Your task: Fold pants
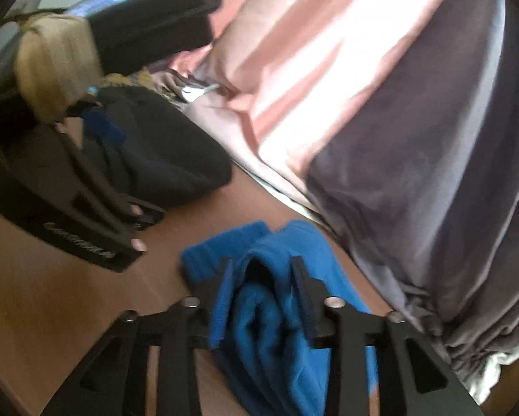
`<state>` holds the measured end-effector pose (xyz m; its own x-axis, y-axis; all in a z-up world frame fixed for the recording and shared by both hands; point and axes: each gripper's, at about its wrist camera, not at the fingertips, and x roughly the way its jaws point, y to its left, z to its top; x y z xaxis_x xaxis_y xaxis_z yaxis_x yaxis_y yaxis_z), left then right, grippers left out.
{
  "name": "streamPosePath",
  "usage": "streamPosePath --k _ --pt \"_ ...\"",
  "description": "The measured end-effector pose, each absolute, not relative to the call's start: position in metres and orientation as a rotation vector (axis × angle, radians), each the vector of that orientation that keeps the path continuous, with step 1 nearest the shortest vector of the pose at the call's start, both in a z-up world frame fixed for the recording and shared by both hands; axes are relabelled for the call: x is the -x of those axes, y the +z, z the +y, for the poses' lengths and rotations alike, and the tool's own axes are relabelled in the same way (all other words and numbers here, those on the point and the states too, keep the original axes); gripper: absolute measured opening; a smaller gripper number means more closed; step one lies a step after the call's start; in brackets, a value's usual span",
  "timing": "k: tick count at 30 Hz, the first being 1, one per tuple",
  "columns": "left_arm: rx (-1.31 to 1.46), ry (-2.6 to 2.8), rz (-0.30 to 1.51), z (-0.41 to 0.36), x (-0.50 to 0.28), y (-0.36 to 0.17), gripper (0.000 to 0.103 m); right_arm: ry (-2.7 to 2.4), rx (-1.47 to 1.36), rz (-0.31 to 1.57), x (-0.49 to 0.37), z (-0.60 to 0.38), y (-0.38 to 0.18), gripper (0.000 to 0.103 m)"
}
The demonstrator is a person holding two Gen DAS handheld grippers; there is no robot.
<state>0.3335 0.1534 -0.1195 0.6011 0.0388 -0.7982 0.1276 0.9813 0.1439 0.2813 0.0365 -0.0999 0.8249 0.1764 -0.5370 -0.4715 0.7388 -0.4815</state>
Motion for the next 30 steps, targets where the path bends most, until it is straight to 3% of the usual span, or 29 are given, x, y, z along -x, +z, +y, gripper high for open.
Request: streamPosePath --k 8,13,19,30 --pt "-0.189 -0.212 0.875 0.132 -0.303 -0.107 0.087 0.325 0.508 0.477 -0.263 0.010 -0.072 0.049" --pt "-0.355 -0.281 0.769 0.083 -0.287 -0.110 0.087 0.200 0.394 0.546 -0.268 -0.034 -0.063 0.049" --pt "-0.512 -0.273 0.669 0.052 -0.290 -0.123 0.087 0.092 0.344 0.654 -0.263 -0.071 -0.080 0.049" --pt "-0.536 -0.225 0.627 0.037 -0.304 -0.123 0.088 0.031 0.183 0.768 -0.261 -0.102 -0.110 0.049"
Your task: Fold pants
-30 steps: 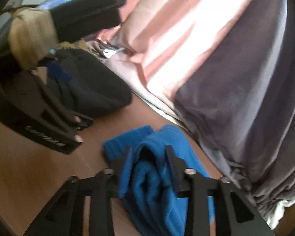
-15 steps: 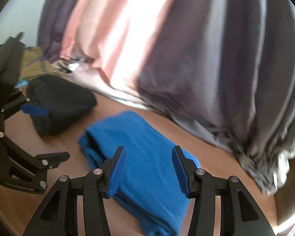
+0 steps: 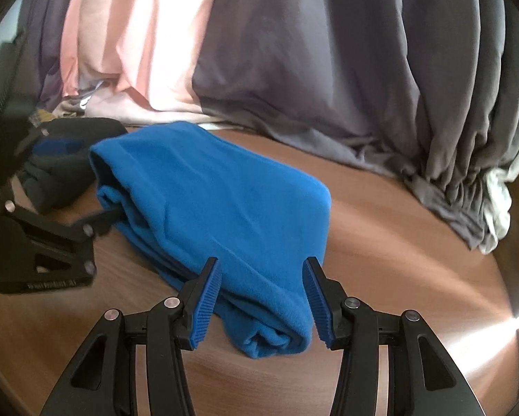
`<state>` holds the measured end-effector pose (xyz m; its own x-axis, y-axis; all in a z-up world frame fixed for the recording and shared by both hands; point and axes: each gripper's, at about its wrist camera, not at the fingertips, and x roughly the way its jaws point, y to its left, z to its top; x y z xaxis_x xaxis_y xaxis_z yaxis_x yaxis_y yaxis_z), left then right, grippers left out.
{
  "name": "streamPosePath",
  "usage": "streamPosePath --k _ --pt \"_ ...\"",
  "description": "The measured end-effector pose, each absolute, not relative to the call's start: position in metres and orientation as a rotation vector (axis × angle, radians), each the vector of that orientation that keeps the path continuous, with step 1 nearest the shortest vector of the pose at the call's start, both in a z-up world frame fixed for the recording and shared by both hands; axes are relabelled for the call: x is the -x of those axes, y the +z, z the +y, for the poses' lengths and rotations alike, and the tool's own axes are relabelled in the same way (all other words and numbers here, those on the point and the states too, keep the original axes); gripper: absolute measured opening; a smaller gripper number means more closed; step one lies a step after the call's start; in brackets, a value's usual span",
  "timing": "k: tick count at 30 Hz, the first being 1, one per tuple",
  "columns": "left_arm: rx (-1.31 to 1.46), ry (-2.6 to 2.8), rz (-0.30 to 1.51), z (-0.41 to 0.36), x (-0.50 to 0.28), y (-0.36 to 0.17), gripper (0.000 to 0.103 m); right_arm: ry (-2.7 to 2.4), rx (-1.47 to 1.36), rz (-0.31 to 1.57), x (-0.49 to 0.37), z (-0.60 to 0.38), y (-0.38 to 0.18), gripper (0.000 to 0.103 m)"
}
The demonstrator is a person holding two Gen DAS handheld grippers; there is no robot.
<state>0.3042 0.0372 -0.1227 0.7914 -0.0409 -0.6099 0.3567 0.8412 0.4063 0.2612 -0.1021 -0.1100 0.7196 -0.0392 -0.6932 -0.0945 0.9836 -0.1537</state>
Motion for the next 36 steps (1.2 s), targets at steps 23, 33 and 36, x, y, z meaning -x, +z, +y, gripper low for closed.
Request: streamPosePath --k 23,33,36 --pt "-0.444 -0.336 0.572 0.035 -0.309 -0.111 0.027 0.025 0.094 0.800 -0.261 -0.115 -0.112 0.049" --pt "-0.068 -0.205 0.836 0.103 -0.333 -0.147 0.015 0.004 0.057 0.850 -0.264 -0.119 -0.123 0.049" --pt "-0.093 -0.199 0.850 0.101 -0.332 -0.154 0.018 0.018 0.085 0.862 -0.262 -0.115 -0.125 0.049"
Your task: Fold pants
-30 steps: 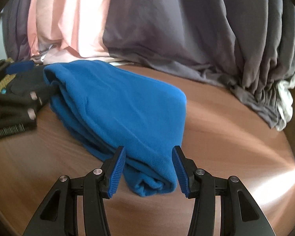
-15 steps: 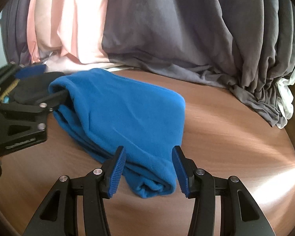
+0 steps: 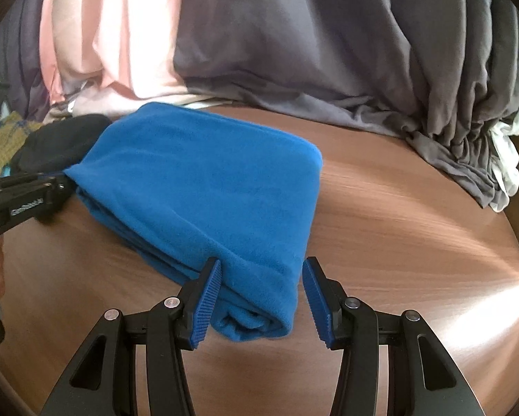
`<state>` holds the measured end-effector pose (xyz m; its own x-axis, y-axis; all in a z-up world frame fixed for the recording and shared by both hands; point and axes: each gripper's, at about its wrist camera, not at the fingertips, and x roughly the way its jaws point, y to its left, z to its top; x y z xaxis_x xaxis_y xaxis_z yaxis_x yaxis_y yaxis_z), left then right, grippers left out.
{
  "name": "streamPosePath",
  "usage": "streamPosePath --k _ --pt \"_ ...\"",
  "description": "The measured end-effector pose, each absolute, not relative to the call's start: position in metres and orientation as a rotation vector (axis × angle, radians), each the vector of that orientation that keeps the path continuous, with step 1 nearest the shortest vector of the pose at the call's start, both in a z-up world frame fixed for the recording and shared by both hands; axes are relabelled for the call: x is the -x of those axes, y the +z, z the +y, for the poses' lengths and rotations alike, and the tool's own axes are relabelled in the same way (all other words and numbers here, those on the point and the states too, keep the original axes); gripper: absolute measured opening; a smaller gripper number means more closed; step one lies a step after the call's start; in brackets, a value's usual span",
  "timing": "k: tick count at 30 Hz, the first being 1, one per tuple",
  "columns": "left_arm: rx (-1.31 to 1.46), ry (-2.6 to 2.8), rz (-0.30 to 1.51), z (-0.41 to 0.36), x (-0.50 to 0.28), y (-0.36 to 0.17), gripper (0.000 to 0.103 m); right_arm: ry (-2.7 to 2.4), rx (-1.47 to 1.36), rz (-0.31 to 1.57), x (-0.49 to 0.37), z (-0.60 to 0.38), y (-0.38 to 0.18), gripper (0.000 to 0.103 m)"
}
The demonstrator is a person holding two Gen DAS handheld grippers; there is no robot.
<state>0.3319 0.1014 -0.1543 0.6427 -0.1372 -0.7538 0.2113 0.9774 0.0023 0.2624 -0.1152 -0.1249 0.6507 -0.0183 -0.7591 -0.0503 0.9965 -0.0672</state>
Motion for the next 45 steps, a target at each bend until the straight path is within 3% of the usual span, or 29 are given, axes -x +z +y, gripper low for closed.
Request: streamPosePath --k 2,3,5,9,15,23,28,35,45 --pt "-0.101 -0.208 0.837 0.101 -0.327 -0.148 0.023 0.023 0.098 0.857 -0.259 -0.114 -0.119 0.049" --pt "-0.113 -0.196 0.828 0.101 -0.323 -0.143 0.036 0.023 0.097 0.838 -0.257 -0.114 -0.114 0.049" --pt "-0.113 -0.181 0.800 0.103 -0.318 -0.132 0.047 0.019 0.075 0.806 -0.254 -0.116 -0.103 0.049" --pt "-0.124 -0.201 0.724 0.101 -0.315 -0.102 0.053 0.001 -0.022 0.782 -0.263 -0.124 -0.095 0.049" --pt "-0.153 -0.209 0.680 0.084 -0.323 -0.085 0.055 -0.046 -0.143 0.801 -0.280 -0.134 -0.100 0.049" --pt "-0.238 -0.129 0.801 0.100 -0.317 -0.097 0.065 -0.027 -0.152 0.840 -0.276 -0.129 -0.109 0.049" --pt "-0.294 -0.084 0.868 0.105 -0.314 -0.114 0.066 -0.002 -0.135 0.851 -0.274 -0.122 -0.110 0.049" --pt "-0.174 -0.190 0.659 0.092 -0.306 -0.065 0.071 -0.015 -0.139 0.839 -0.269 -0.124 -0.106 0.049" --pt "-0.215 -0.232 0.820 0.083 -0.347 -0.126 0.066 -0.057 -0.191 0.905 -0.272 -0.129 -0.120 0.049"
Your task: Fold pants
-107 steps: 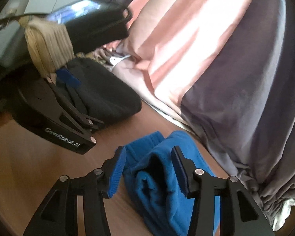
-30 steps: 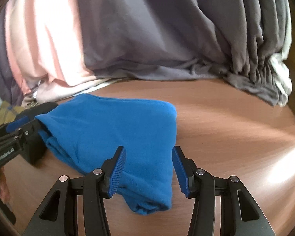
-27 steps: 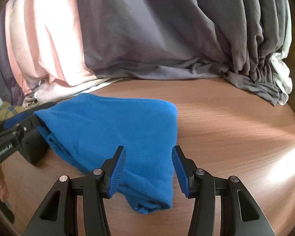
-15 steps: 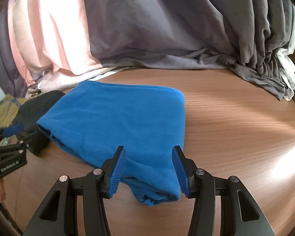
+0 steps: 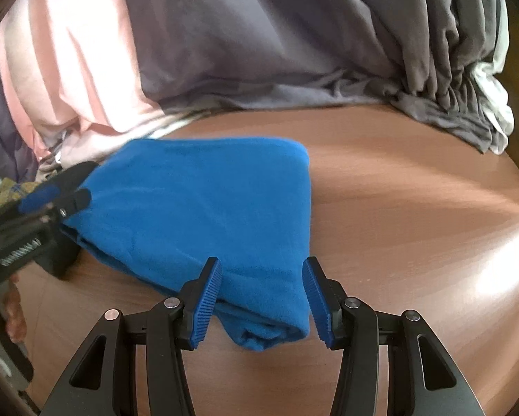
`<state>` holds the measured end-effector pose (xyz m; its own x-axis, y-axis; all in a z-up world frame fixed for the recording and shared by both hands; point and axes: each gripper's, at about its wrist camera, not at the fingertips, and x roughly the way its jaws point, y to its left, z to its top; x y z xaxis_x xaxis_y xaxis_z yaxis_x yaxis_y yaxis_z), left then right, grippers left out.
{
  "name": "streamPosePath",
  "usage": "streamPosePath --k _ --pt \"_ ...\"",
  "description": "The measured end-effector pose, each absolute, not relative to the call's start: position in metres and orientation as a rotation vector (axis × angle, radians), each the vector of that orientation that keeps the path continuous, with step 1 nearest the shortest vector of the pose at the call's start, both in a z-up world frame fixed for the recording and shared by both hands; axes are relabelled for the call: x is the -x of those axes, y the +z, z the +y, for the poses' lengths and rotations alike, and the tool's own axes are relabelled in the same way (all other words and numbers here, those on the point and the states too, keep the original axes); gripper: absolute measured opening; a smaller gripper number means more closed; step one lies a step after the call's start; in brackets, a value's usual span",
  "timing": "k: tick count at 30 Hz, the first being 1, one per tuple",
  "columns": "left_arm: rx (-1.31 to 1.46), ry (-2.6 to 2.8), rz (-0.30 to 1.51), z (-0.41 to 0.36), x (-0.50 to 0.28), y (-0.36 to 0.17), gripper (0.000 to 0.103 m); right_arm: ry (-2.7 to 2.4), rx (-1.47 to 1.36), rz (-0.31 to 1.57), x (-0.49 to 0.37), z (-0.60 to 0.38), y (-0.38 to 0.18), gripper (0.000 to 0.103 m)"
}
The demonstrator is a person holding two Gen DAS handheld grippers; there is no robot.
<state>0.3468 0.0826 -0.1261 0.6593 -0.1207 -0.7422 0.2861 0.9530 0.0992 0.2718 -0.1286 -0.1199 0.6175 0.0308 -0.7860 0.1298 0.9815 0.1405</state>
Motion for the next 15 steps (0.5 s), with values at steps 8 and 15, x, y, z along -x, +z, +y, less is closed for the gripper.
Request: streamPosePath --k 8,15 --pt "-0.066 -0.230 0.953 0.105 -0.359 -0.158 0.070 -0.068 -0.195 0.984 -0.276 -0.130 -0.143 0.059" --pt "-0.115 -0.228 0.905 0.110 -0.344 -0.133 0.070 -0.106 -0.184 0.911 -0.270 -0.137 -0.119 0.059"
